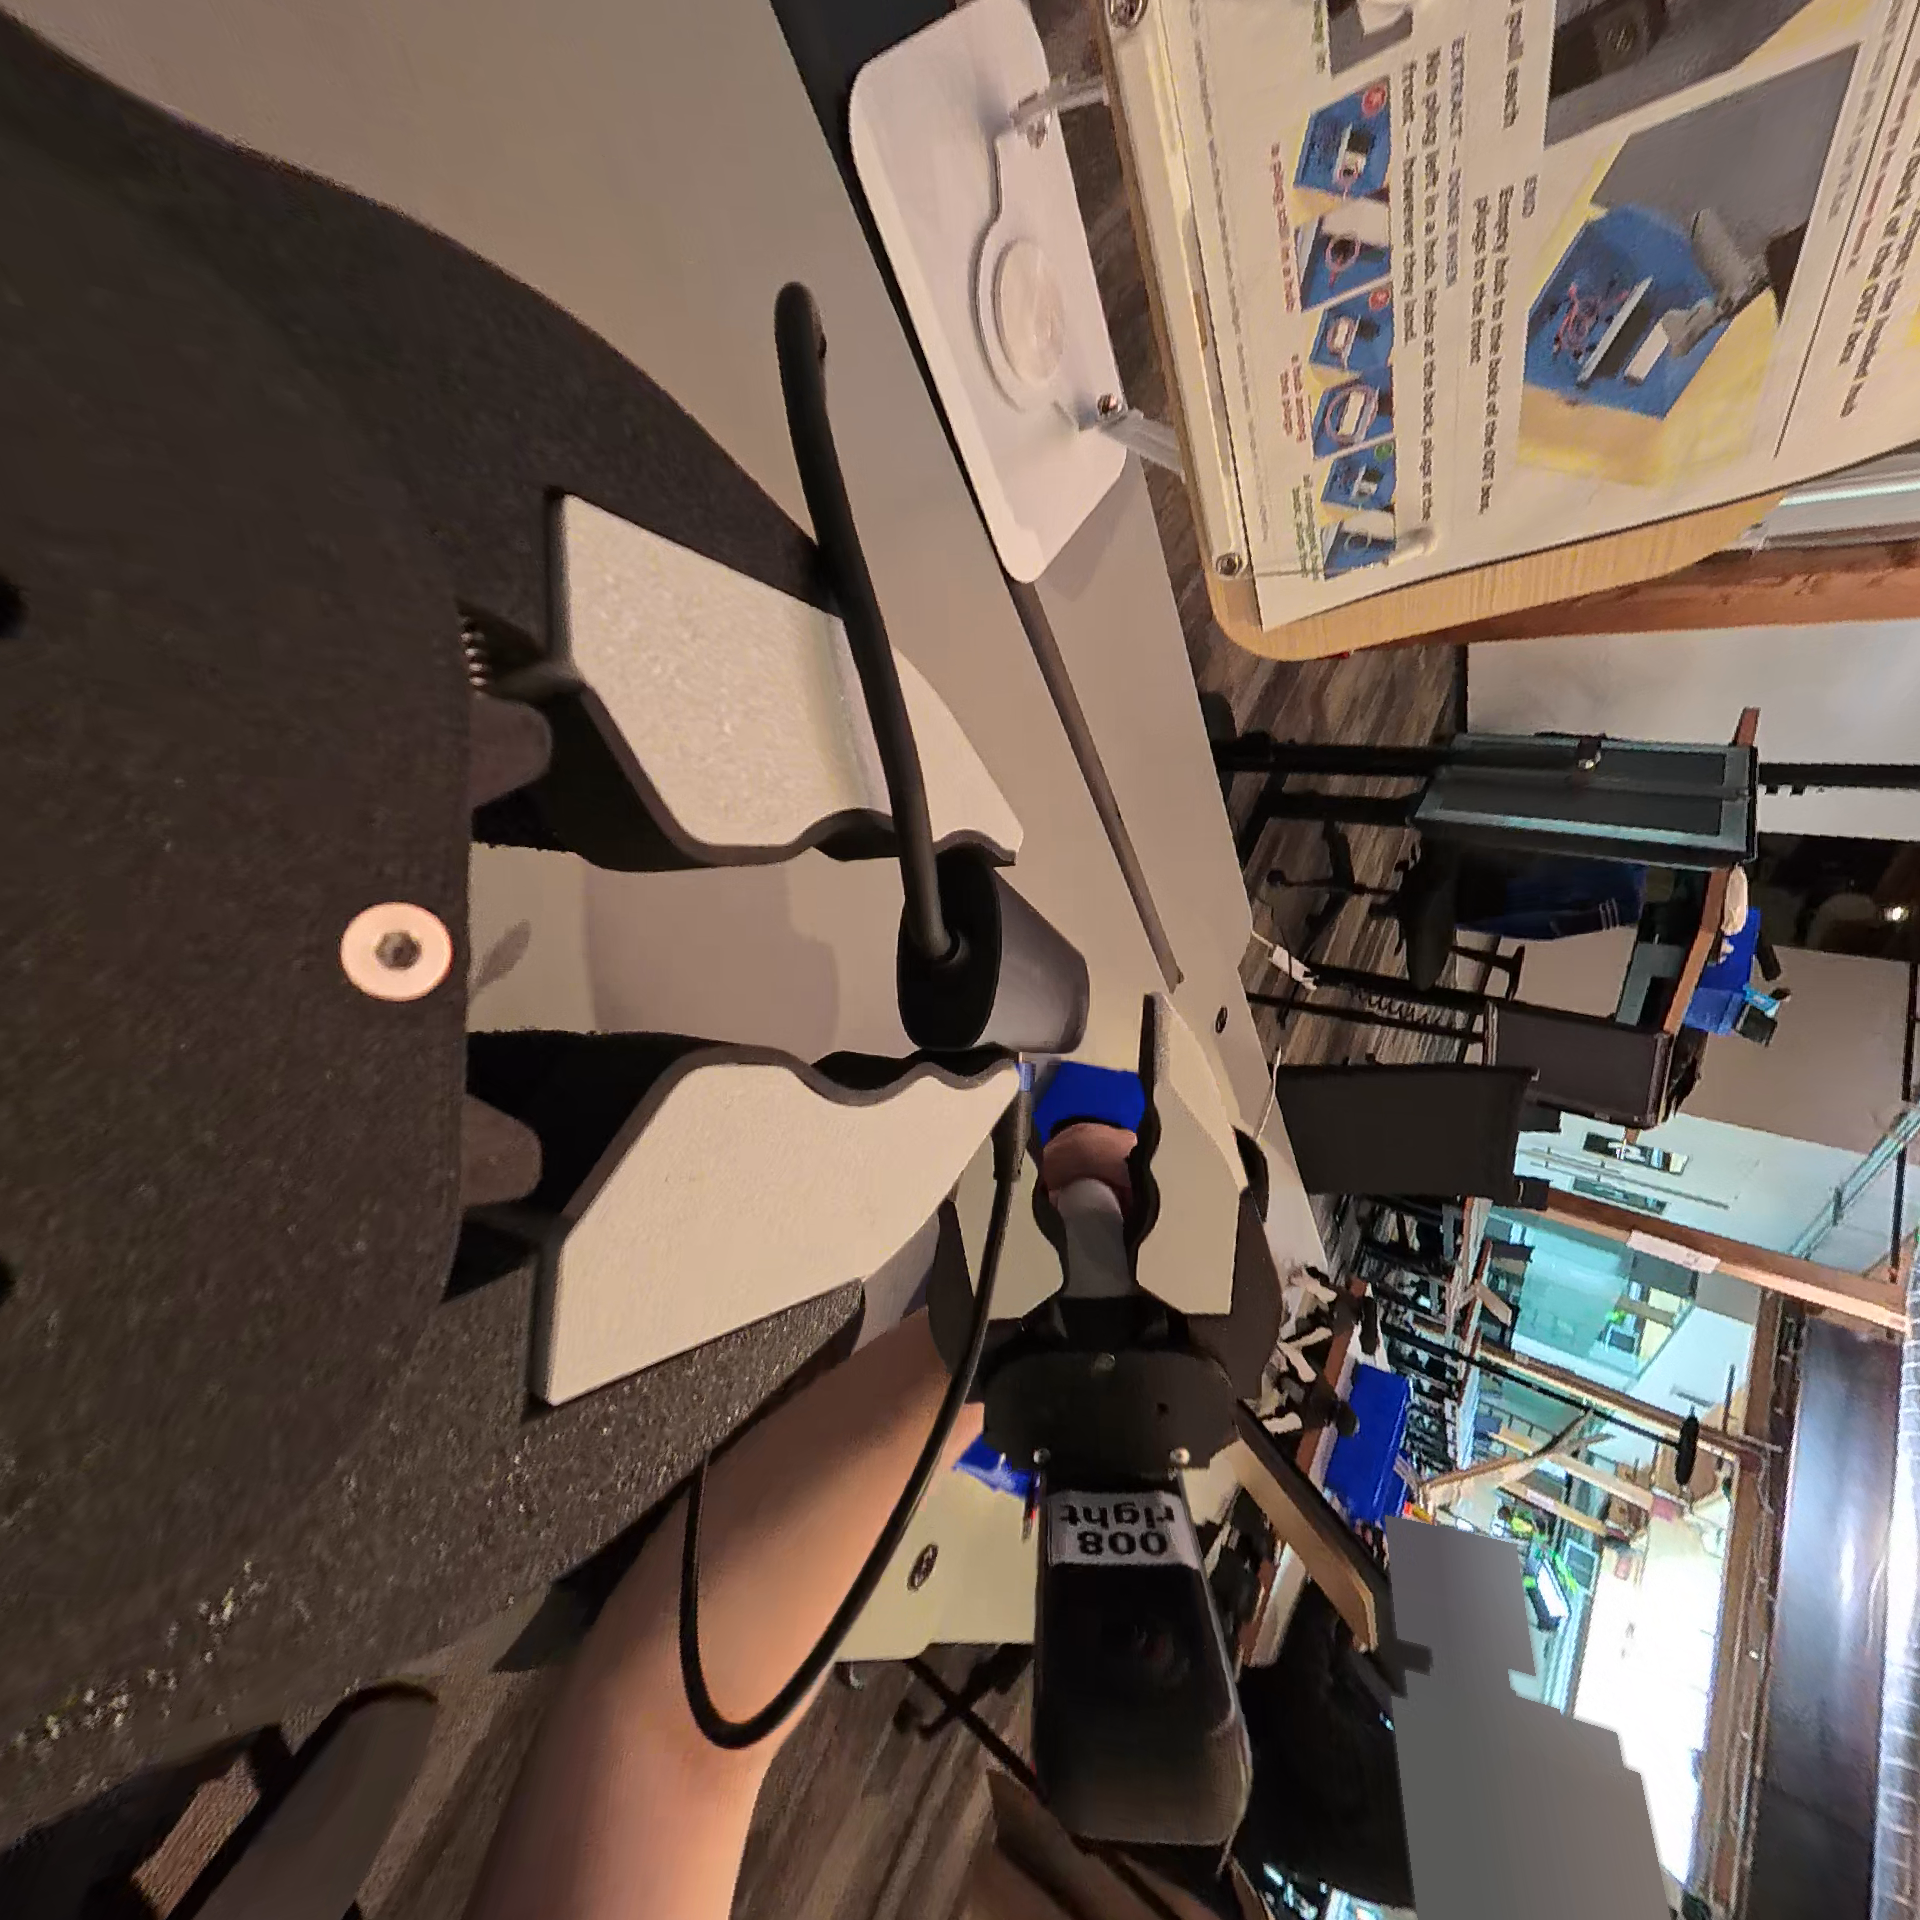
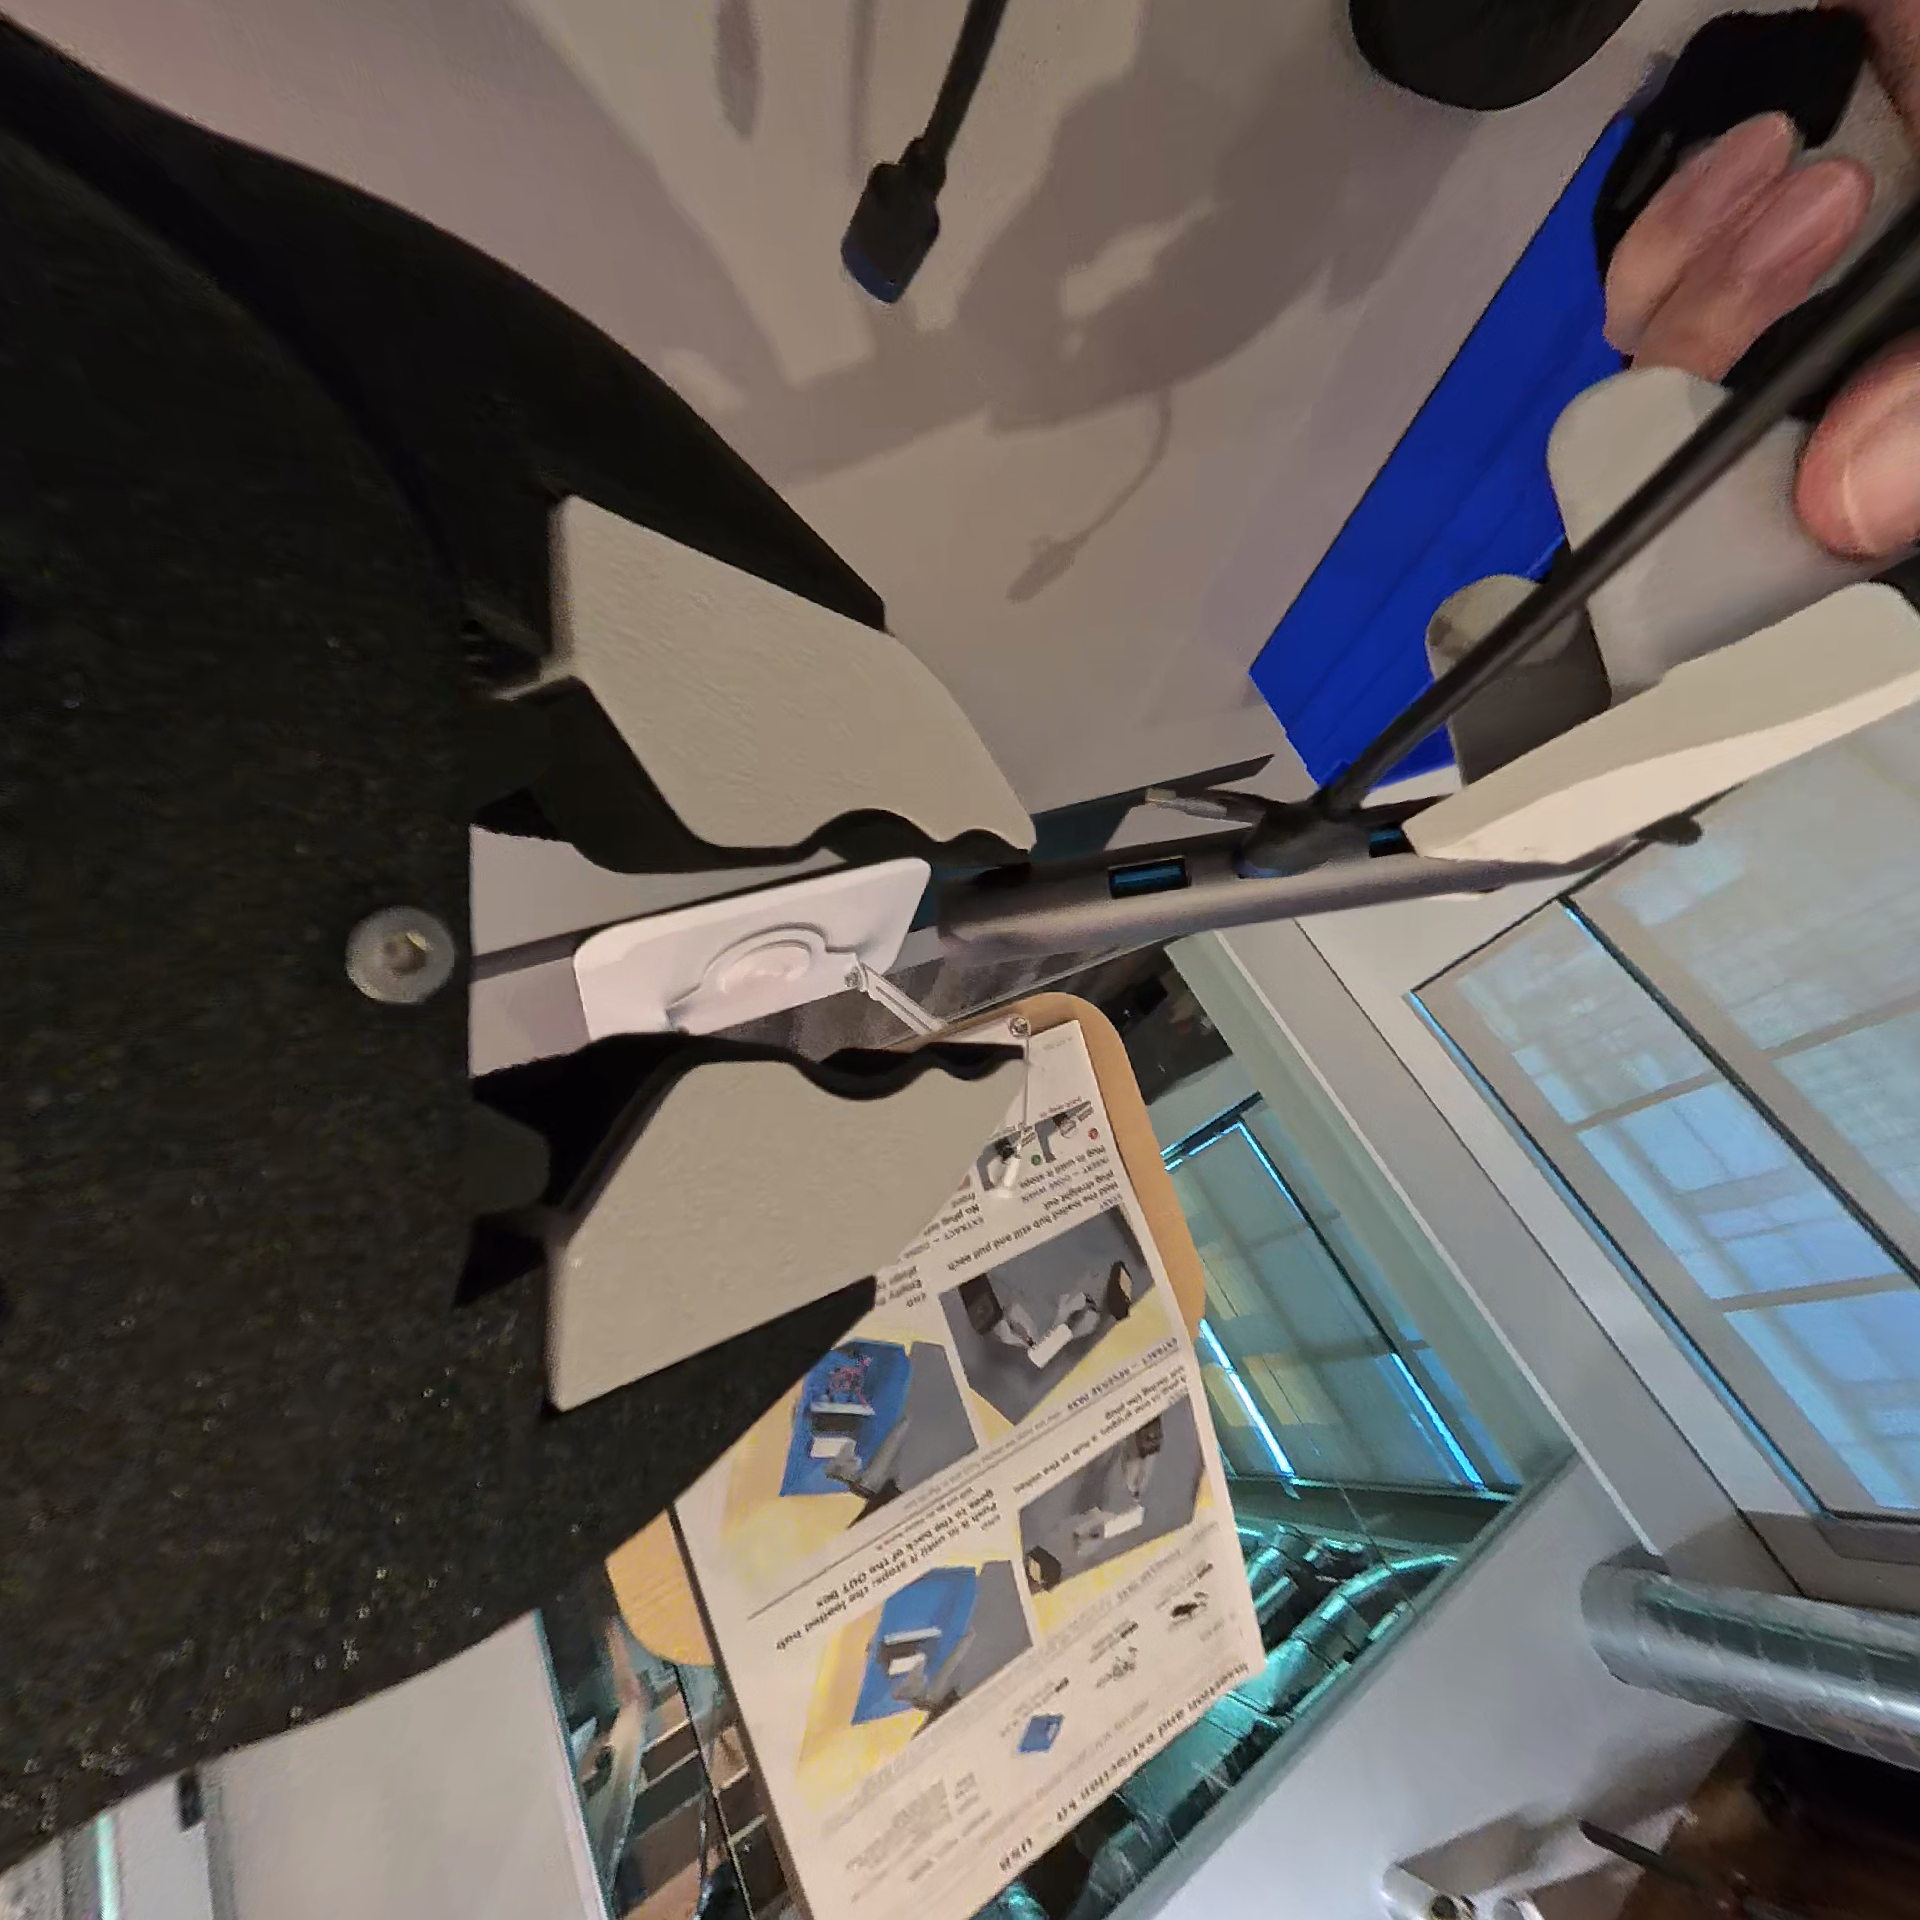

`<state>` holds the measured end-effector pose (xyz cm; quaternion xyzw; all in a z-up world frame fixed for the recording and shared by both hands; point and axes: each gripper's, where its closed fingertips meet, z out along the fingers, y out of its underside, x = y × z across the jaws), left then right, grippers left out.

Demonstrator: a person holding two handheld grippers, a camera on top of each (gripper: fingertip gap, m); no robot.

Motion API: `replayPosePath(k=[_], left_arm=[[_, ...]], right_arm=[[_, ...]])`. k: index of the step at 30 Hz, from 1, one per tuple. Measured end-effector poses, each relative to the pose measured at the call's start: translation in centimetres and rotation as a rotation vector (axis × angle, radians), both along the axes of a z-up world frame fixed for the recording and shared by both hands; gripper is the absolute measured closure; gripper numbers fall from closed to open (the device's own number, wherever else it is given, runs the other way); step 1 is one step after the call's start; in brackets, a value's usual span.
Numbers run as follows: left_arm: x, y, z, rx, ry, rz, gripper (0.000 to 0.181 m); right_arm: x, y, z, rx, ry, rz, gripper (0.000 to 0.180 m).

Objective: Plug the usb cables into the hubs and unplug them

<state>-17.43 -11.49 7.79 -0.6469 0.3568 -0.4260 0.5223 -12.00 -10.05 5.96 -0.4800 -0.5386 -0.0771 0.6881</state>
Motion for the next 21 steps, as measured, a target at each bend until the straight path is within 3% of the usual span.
replayPosePath(k=[12, 21], left_arm=[[-1.4, 1.9, 0.3, 0.001, -0.077, 0.084, 0.148], [-3.0, 4.2, 1.3, 0.115, -0.103, 0.23, 0.148]], right_arm=[[0.9, 0.9, 0.5, -0.097, 0.11, -0.057, 0.15], [3.2, 0.9, 2.8, -0.341, 0.42, -0.188, 0.15]])
